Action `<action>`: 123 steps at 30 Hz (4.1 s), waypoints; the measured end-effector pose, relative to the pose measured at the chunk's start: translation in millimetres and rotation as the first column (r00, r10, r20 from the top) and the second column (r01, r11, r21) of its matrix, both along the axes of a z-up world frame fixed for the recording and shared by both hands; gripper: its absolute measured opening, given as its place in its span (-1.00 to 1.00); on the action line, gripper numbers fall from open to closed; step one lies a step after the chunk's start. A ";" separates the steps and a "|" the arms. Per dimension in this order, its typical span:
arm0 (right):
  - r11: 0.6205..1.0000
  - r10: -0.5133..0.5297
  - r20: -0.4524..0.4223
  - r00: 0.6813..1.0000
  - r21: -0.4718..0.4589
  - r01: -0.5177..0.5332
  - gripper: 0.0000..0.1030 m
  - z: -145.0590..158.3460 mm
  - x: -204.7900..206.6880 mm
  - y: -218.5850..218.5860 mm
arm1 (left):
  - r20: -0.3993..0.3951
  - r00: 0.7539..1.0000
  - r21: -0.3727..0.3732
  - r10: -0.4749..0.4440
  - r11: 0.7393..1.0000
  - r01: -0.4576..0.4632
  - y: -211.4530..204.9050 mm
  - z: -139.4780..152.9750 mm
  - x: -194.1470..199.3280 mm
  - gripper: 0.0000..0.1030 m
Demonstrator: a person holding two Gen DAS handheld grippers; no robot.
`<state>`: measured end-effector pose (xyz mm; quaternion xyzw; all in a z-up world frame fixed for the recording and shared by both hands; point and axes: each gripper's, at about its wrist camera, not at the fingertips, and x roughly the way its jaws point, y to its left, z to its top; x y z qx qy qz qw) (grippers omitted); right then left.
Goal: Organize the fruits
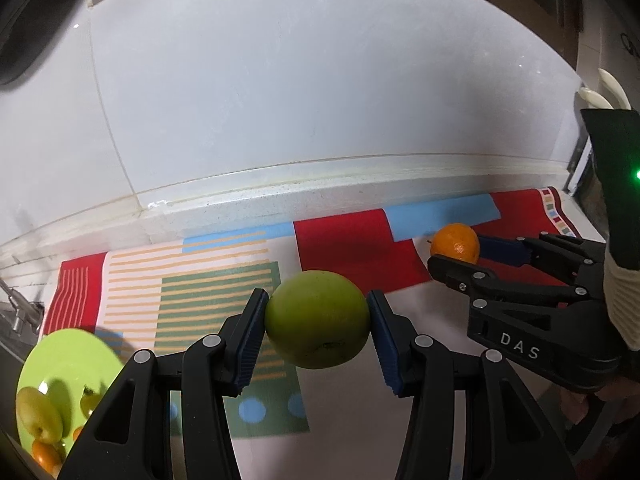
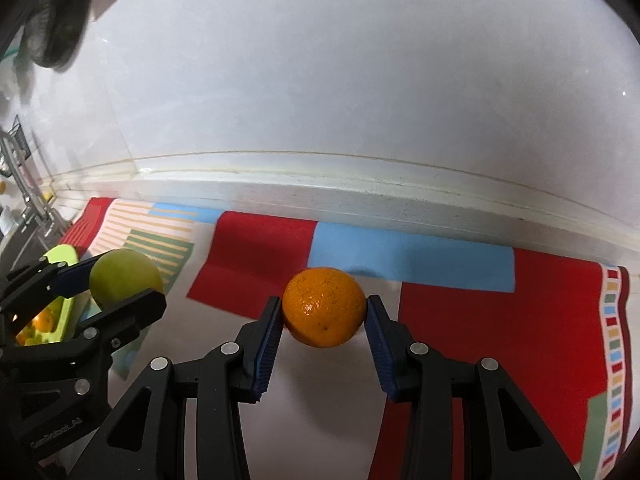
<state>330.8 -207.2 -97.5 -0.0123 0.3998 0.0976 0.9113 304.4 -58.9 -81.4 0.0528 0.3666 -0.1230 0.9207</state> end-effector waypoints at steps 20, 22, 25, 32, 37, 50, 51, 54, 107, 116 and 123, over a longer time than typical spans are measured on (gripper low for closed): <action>0.999 -0.011 0.076 0.997 0.044 0.008 -0.17 49.1 -116.1 20.3 | 0.068 0.997 -0.023 0.027 0.999 -0.026 29.4 39.9 -105.7 -0.03; 0.998 -0.002 0.077 0.997 0.059 -0.002 -0.17 53.0 -126.6 26.0 | 0.075 0.997 -0.026 0.038 0.999 -0.036 36.1 43.2 -117.8 -0.03; 0.998 0.014 0.076 0.997 0.064 -0.019 -0.17 57.2 -139.3 35.3 | 0.082 0.995 -0.033 0.060 0.998 -0.057 47.7 46.9 -131.6 -0.03; 0.995 0.067 0.074 0.995 0.062 -0.072 -0.17 63.2 -162.7 67.2 | 0.078 0.991 -0.035 0.107 0.994 -0.105 81.4 46.9 -159.1 -0.03; 0.992 0.102 0.072 0.992 0.063 -0.106 -0.17 64.2 -173.9 96.3 | 0.080 0.988 -0.025 0.133 0.991 -0.132 111.0 46.4 -173.2 -0.03; 0.987 0.149 0.047 0.988 0.051 -0.151 -0.17 54.7 -168.7 170.8 | 0.090 0.987 0.002 0.131 0.991 -0.132 176.2 41.3 -163.3 -0.03; 0.987 0.151 0.046 0.987 0.052 -0.153 -0.17 53.9 -166.9 175.0 | 0.090 0.988 0.002 0.125 0.992 -0.126 179.6 40.4 -159.8 -0.03; 0.987 0.151 0.033 0.988 0.048 -0.153 -0.17 49.6 -159.6 187.6 | 0.084 0.990 0.003 0.112 0.994 -0.112 187.9 37.0 -149.2 -0.03; 1.000 0.004 0.062 0.998 -0.025 -0.002 0.32 41.2 -169.2 224.6 | 0.129 0.984 -0.013 0.123 0.992 -0.122 242.3 45.0 -167.5 0.55; 0.995 -0.095 0.148 0.984 -0.013 0.098 0.54 66.7 -220.2 206.5 | 0.184 0.979 -0.008 0.092 0.996 -0.092 227.8 61.3 -205.3 0.67; 0.988 -0.149 0.180 0.972 0.002 0.152 0.64 81.8 -265.6 180.4 | 0.231 0.968 -0.006 0.101 0.995 -0.102 205.0 72.6 -250.6 0.84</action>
